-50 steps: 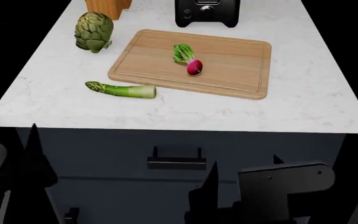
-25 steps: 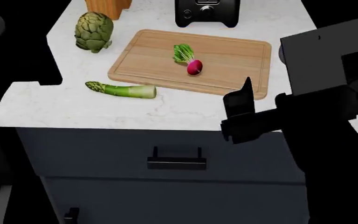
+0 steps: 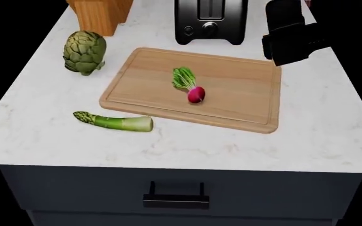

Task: Clear the non-vegetable object off the cutting board and place the vegetables onto it.

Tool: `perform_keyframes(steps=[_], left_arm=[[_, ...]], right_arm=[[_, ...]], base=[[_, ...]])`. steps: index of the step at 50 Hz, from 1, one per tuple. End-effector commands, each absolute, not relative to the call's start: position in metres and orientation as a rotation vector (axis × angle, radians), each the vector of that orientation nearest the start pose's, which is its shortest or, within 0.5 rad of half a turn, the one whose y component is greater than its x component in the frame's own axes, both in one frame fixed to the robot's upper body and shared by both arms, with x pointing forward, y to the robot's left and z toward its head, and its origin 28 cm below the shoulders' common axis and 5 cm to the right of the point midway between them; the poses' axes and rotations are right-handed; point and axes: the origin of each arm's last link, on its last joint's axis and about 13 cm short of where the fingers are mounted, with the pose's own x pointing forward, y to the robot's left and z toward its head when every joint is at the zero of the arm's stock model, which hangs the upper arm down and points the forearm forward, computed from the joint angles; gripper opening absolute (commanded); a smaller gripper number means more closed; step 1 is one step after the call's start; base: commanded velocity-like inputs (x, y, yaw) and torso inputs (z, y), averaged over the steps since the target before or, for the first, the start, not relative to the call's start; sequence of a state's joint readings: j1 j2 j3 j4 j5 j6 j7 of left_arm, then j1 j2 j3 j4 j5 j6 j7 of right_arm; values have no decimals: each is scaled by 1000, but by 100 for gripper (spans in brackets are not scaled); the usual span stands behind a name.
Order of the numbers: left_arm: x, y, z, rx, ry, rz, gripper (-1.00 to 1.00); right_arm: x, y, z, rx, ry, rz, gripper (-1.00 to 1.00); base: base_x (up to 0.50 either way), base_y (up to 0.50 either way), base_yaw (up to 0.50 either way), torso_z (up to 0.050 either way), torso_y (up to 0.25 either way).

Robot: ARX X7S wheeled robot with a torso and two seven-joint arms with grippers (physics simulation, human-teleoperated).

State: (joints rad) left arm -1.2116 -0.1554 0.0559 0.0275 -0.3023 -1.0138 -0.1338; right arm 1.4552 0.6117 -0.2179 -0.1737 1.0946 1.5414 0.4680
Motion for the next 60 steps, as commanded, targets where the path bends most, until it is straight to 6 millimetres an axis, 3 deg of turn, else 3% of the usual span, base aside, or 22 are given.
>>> perform_keyframes(steps=[1,10,40,49,60], left_arm=[[343,227,331,-18,-218,-37,100],[334,225,339,-25,-242,-50,100],[322,229,339,-20,-250,-66,100],[322,231,340,-28,-252,-58,100],[321,233,344,-34,-260,-52,100]], right_arm=[[265,-176,373,-256,77,48,100],[258,-178,371,-257,80,42,100],[250,-179,354,-270,128,28,100],[240,-173,348,-281,115,70,100],[230,-166,335,-227,243,173,100]], base=[[500,0,0,0,0],[500,0,0,0,0],[469,0,0,0,1],[33,0,0,0,0],[0,0,0,0,0]])
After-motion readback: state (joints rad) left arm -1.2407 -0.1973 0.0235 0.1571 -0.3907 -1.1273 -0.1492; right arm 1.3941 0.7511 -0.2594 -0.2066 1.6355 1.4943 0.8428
